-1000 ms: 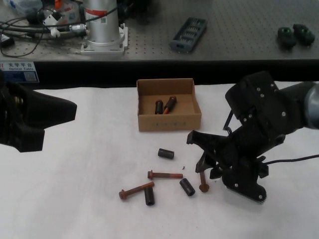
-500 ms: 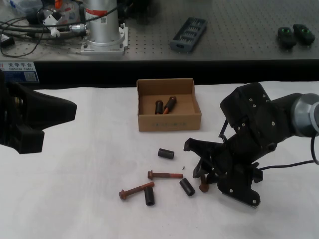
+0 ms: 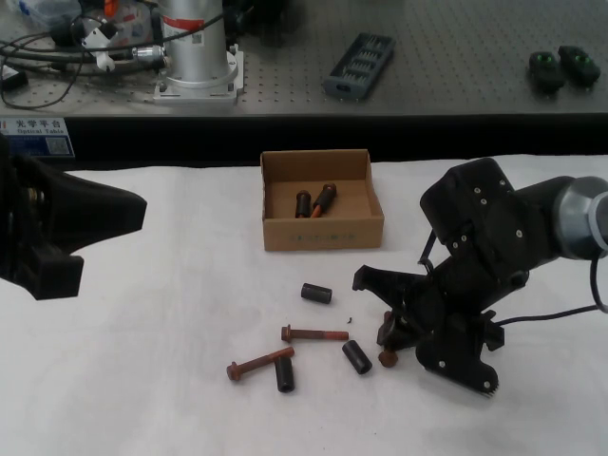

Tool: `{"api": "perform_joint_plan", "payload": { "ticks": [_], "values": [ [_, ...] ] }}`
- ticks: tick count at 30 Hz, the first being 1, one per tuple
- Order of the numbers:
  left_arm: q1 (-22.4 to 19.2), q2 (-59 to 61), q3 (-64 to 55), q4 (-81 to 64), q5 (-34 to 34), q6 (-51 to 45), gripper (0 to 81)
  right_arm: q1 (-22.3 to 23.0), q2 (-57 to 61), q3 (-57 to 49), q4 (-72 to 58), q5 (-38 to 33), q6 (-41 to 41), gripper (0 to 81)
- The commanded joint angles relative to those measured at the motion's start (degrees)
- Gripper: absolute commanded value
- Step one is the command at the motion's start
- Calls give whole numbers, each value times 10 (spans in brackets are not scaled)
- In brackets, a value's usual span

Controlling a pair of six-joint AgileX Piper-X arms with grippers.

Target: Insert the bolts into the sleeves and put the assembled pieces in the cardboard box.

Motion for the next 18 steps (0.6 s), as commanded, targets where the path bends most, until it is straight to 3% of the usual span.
{"api": "perform_joint_plan", "payload": {
  "ticks": [1,4,10,18],
  "values": [
    [1,-6,-1,15,5,3,6,1,14,4,29,-8,11,29],
    [1,-6,-1,29,5,3,6,1,9,4,31,7,22,29],
    [1,-6,-1,52,5,-8,6,1,-21,4,29,14,130,29],
    [1,-6,-1,52,5,-101,6,20,-82,4,25,-1,371,29]
  ]
}}
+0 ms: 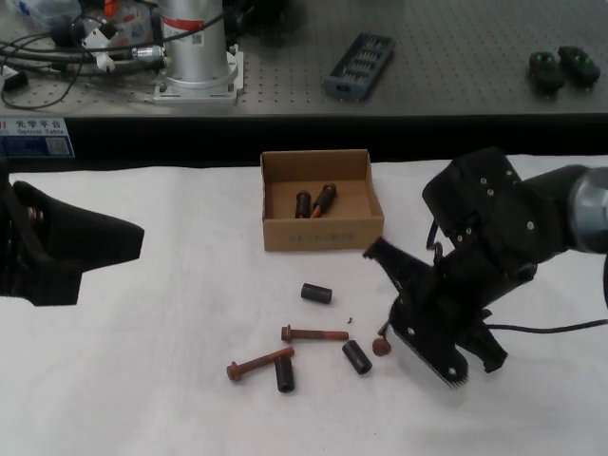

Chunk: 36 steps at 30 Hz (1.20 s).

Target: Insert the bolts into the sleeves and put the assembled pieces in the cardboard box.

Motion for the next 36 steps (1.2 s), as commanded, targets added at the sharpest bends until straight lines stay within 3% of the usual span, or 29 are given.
{"api": "perform_joint_plan", "payload": {
  "ticks": [1,14,19,23,30,36],
  "values": [
    [1,-6,-1,-2,5,-20,6,4,-27,-1,3,-13,67,29],
    [1,-6,-1,24,5,-123,6,38,-154,-1,41,-16,654,29],
    [1,-6,-1,55,-18,-123,6,53,-202,-1,96,-9,818,29],
    [-4,2,-1,65,-62,-122,6,58,-234,-1,173,-7,867,29],
    [-38,66,-1,39,-85,-123,1,58,-262,-1,281,30,867,29],
    [-98,144,-1,-47,-116,-195,169,58,-282,-1,291,30,868,29]
  ]
}}
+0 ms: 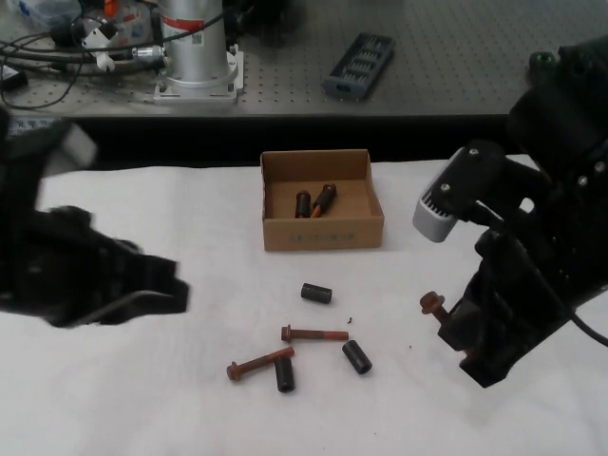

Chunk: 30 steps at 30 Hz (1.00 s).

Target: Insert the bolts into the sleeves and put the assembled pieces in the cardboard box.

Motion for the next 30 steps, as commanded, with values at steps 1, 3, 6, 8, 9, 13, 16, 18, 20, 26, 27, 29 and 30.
{"api": "perform_joint_plan", "payload": {
  "ticks": [1,3,6,8,9,13,16,18,20,26,27,29,30],
  "values": [
    [-30,36,-1,-50,-24,-52,206,1,-11,-1,2,-2,2,29],
    [-49,65,-1,-80,-35,-81,253,1,-16,-1,2,-2,2,29],
    [-72,107,-1,-106,-51,-114,255,1,-23,-1,8,-2,4,29],
    [-86,130,-1,-106,-63,-130,255,1,-26,-1,13,-2,4,29],
    [-92,143,-1,-106,-67,-139,255,1,-26,-1,14,-2,4,29],
    [-112,188,-1,-120,-87,-168,255,1,-26,-1,15,-2,4,29],
    [-126,217,-1,-152,-94,-188,255,1,-26,-1,15,-2,4,29],
    [-135,234,-1,-167,-110,-195,255,1,-26,-1,15,-2,4,29],
    [-142,246,-1,-177,-142,-195,255,1,-26,-1,15,-2,4,29],
    [-143,276,-2,-214,-163,-199,255,1,-26,-1,15,-5,0,29],
    [-143,280,-2,-216,-163,-205,255,1,-26,-1,15,-5,-1,29],
    [-143,288,-2,-220,-165,-228,255,1,-26,-1,15,-5,-2,29],
    [-143,293,-2,-223,-167,-238,255,1,-26,-1,15,-5,-2,29]
  ]
}}
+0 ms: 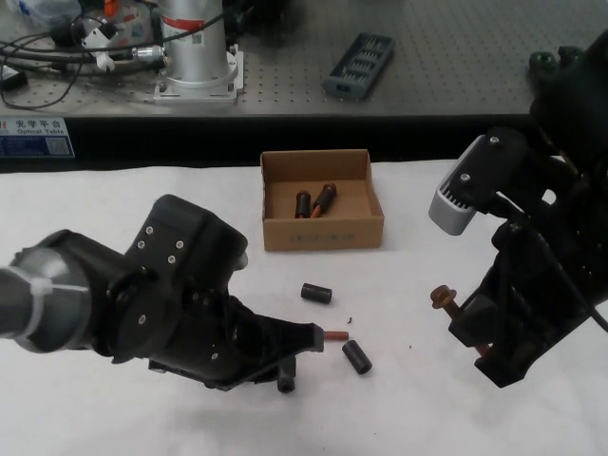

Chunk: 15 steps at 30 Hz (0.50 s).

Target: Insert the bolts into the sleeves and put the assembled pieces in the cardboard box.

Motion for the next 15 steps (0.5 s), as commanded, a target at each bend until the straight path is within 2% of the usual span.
{"api": "perform_joint_plan", "payload": {
  "ticks": [1,15],
  "values": [
    [-2,16,-2,-19,-15,-51,255,1,-9,-1,4,-7,-4,29],
    [-3,42,-2,-59,-47,-133,255,1,-9,-1,4,-7,-5,29]
  ]
}}
